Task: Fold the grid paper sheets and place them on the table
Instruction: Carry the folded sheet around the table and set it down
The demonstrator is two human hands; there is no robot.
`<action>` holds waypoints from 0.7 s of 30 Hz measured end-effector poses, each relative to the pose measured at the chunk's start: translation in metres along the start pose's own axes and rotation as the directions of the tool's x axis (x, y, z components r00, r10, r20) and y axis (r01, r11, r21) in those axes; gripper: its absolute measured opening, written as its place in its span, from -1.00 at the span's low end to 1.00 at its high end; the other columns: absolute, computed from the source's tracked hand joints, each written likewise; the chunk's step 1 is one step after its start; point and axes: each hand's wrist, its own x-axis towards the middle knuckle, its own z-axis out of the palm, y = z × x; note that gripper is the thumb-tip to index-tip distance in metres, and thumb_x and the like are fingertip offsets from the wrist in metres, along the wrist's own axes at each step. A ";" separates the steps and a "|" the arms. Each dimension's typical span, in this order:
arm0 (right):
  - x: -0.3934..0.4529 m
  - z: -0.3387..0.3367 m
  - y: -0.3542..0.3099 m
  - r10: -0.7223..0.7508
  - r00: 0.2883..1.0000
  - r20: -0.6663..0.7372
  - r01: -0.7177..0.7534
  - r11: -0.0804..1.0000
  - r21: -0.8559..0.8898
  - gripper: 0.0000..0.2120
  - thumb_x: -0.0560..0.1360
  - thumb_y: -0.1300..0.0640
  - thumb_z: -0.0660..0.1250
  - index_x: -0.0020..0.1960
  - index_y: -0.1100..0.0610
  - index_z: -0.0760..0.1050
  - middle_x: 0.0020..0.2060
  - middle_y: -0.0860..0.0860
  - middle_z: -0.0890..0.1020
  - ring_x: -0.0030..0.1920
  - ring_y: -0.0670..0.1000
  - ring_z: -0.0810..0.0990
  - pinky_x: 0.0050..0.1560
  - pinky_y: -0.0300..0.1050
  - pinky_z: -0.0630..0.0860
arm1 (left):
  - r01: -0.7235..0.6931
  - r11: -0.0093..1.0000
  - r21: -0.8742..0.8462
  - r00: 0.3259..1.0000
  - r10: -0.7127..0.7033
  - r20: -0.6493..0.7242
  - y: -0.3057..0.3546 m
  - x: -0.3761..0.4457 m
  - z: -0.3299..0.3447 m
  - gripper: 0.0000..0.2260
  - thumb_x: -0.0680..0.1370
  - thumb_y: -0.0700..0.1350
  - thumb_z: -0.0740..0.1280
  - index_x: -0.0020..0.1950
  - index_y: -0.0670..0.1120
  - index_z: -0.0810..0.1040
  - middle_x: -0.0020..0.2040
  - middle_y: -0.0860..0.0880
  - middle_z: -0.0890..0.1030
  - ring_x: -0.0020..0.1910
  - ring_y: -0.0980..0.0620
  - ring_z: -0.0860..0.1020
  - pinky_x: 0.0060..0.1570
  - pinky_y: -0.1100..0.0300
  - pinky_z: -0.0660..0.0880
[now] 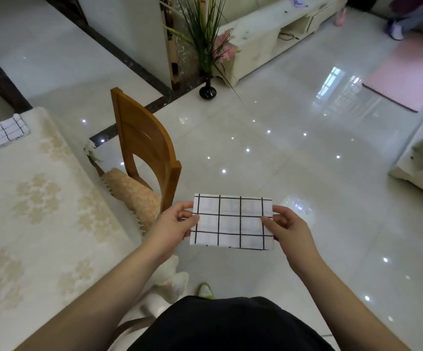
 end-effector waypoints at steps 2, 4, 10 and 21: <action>0.021 0.003 -0.011 -0.001 1.000 0.008 0.001 1.000 -0.004 -0.74 0.49 0.18 0.44 0.16 0.01 0.54 -0.12 0.11 0.64 -0.12 -0.05 0.64 -0.12 -0.21 0.55 | -0.004 1.000 0.005 1.000 0.005 -0.022 0.013 0.018 -0.003 -0.67 0.53 -0.14 0.41 0.28 0.04 0.52 -0.17 -0.07 0.58 -0.20 -0.11 0.55 -0.14 0.00 0.52; 0.044 0.006 -0.023 -0.010 0.999 0.032 0.010 1.000 0.003 -0.76 0.50 0.20 0.43 0.14 0.02 0.56 -0.11 0.13 0.66 -0.09 0.01 0.66 -0.12 -0.20 0.58 | -0.006 1.000 -0.002 0.999 0.006 -0.053 0.024 0.037 -0.004 -0.69 0.53 -0.14 0.42 0.25 0.06 0.53 -0.10 -0.12 0.63 -0.12 -0.21 0.60 -0.07 -0.05 0.58; 0.124 0.008 -0.056 -0.032 0.996 0.079 0.032 0.999 -0.003 -0.76 0.49 0.21 0.43 0.14 0.05 0.56 -0.12 0.12 0.67 -0.14 -0.06 0.65 -0.16 -0.25 0.54 | -0.020 1.000 -0.008 0.998 0.019 -0.060 0.066 0.090 0.003 -0.72 0.55 -0.19 0.38 0.20 0.08 0.49 -0.10 -0.06 0.63 -0.15 0.04 0.62 -0.23 0.30 0.56; 0.305 0.003 -0.133 -0.044 0.966 0.254 0.059 0.997 -0.051 -0.81 0.50 0.26 0.42 0.07 0.05 0.56 -0.21 0.05 0.65 -0.26 -0.16 0.63 -0.25 -0.34 0.55 | 0.051 0.996 -0.080 0.975 -0.067 -0.213 0.146 0.217 0.030 -0.73 0.55 -0.24 0.37 0.22 0.00 0.53 0.02 -0.19 0.67 0.03 -0.20 0.64 0.11 -0.15 0.57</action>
